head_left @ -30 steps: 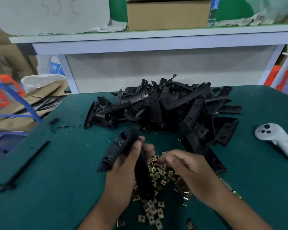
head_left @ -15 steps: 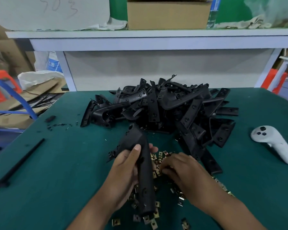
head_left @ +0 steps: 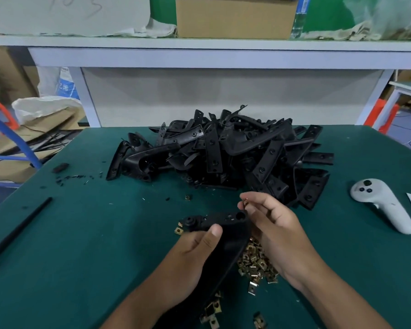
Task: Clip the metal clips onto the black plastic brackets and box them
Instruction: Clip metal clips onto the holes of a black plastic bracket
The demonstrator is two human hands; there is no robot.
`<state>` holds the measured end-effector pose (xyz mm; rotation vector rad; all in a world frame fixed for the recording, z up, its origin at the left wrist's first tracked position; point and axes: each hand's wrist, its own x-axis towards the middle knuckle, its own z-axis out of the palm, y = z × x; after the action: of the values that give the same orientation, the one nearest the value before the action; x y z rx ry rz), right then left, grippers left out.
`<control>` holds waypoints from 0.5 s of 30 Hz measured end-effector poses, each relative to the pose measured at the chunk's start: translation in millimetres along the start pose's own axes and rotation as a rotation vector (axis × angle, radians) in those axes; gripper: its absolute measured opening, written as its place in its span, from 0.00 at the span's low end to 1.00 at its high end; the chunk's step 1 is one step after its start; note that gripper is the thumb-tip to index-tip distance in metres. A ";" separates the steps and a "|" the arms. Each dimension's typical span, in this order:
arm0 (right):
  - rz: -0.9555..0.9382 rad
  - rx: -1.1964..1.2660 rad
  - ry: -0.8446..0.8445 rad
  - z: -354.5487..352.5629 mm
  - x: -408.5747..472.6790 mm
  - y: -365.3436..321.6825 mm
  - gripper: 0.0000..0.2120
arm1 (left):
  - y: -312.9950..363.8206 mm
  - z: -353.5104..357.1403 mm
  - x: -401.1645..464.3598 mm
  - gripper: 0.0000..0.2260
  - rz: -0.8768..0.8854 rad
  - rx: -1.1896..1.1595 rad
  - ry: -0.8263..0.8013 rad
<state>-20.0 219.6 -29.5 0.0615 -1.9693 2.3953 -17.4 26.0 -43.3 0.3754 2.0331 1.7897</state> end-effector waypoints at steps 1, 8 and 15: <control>0.001 0.011 0.006 -0.6 0.4 -0.4 0.10 | 0.1 1.8 0.3 0.34 0.028 0.020 0.012; 0.018 0.073 -0.057 -8.0 -0.1 -12.5 0.06 | -5.2 12.4 -1.0 0.26 0.107 0.196 0.028; -0.043 -0.078 -0.150 -7.7 -5.9 -23.0 0.06 | -7.5 21.2 -7.7 0.38 0.136 0.147 0.032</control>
<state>-12.8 231.5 -8.8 0.2860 -2.0987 2.3475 -0.2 40.0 -51.8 0.5436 2.2160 1.7376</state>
